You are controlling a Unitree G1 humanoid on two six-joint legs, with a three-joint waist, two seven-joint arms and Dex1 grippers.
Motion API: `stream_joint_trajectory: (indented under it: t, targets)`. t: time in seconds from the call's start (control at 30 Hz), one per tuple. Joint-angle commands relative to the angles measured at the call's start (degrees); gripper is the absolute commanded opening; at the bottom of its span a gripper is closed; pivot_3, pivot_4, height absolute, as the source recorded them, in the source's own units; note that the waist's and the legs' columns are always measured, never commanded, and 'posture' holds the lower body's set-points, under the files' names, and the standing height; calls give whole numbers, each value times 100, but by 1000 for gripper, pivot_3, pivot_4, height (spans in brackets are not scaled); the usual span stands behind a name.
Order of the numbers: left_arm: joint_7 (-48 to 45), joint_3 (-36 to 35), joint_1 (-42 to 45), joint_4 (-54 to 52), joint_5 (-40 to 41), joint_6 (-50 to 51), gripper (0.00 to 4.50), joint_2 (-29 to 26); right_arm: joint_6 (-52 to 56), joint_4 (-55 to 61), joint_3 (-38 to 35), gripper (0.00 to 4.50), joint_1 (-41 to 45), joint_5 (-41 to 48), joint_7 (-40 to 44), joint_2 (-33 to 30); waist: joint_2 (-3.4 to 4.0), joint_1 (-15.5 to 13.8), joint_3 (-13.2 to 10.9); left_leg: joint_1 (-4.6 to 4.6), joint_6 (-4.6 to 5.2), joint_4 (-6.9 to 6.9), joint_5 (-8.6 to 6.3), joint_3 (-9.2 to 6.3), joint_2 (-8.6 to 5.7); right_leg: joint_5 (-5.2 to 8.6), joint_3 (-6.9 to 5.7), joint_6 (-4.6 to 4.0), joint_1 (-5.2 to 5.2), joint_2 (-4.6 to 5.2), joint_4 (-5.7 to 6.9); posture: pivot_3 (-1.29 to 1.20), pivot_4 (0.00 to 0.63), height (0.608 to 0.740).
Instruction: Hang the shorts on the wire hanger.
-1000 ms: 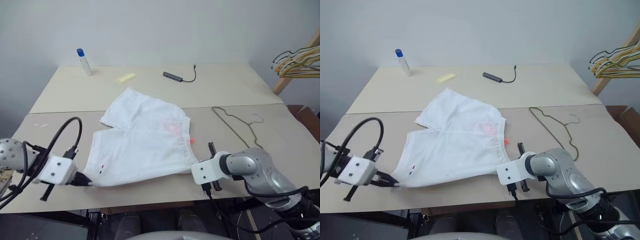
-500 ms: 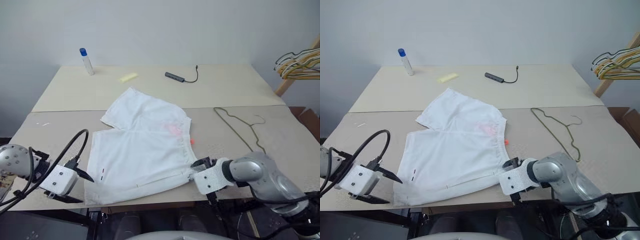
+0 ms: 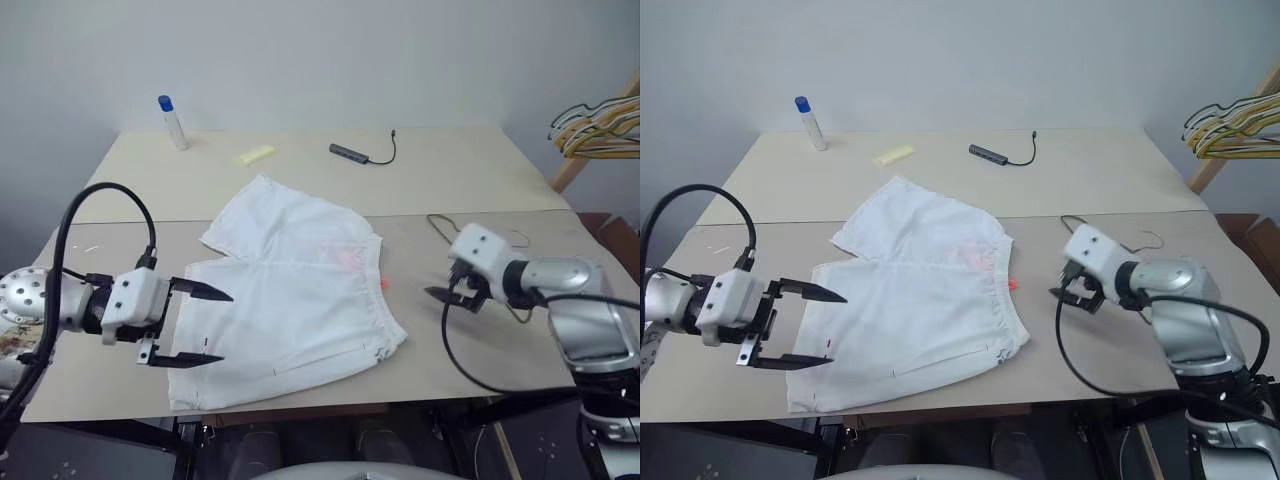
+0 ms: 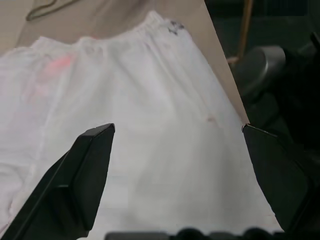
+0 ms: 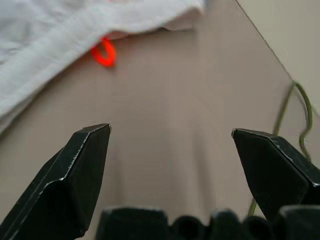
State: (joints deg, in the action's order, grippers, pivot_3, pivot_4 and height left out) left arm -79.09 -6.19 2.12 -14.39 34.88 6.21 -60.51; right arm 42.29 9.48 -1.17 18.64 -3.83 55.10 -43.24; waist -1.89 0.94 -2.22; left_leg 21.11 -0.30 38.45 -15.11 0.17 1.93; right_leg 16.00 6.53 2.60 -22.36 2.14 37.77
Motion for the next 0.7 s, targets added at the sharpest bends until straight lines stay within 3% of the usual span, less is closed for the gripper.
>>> stream_joint_trajectory:
  t: [0.03, 0.17, 0.4, 0.7]
  targets:
    - [333, -167, 142, -407, 311, 437, 4411, 181, -159, -956, -493, 4500, 333, 318, -330, 26, 0, 12, 0, 0, 0, 0, 0, 0, -1, 0, 2, 0, 0, 1, -1, 8, 0, 740]
    - [462, -61, 260, -572, 175, 607, 4411, 354, -601, -2369, -633, 4500, 745, 536, -426, -73, 6, 53, -2, -5, 0, 0, 0, 1, -2, -2, 2, -2, 3, 0, 2, 5, 0, 740]
    - [598, 109, 221, -723, -177, 574, 4411, 639, -1860, -4705, -108, 4500, 1535, 297, -251, -107, 13, 215, -1, -6, 0, -1, 0, 0, -3, -2, 6, -3, 7, -1, -3, 10, 0, 740]
    - [454, -6, 48, -843, -138, 524, 4411, 705, -2315, -6099, 541, 4500, 2249, 14, 468, -103, 22, 331, -2, -12, 1, -3, 0, 0, -4, -3, 15, -3, 11, -1, -4, 32, 0, 740]
